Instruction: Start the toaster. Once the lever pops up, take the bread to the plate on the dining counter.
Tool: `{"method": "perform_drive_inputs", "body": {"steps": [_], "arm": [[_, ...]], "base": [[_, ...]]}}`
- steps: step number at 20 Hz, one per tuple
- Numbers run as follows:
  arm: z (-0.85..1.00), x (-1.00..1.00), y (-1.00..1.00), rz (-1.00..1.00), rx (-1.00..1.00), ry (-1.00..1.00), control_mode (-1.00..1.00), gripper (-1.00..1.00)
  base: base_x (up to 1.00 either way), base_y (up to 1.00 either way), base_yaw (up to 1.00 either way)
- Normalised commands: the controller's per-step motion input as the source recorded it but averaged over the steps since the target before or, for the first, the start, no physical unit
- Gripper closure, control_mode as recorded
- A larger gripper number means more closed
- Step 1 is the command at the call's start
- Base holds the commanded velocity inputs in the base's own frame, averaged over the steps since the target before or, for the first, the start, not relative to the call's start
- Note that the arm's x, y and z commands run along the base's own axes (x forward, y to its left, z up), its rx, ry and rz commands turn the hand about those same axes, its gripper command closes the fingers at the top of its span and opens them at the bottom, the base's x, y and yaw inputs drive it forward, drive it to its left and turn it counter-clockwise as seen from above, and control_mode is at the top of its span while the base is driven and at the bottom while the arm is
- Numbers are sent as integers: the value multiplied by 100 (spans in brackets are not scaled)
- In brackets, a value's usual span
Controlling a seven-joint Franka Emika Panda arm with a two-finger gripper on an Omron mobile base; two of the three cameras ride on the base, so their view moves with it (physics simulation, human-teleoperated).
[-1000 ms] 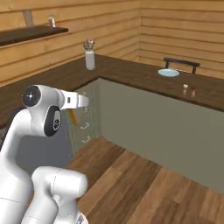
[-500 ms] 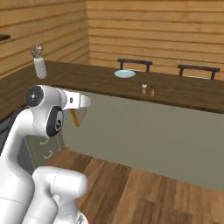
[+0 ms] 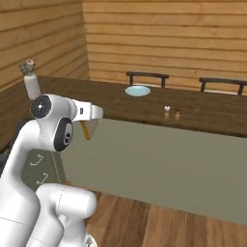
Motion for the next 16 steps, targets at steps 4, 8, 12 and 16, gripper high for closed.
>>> {"method": "perform_drive_inputs", "body": {"steps": [4,8,12,16], "arm": [[0,0,0,0,0,0,100,100],[0,0,0,0,0,0,100,100],[0,0,0,0,0,0,100,100],[0,0,0,0,0,0,100,100]], "base": [[73,21,-13],[73,0,-13],[71,4,-11],[68,15,-9]]}}
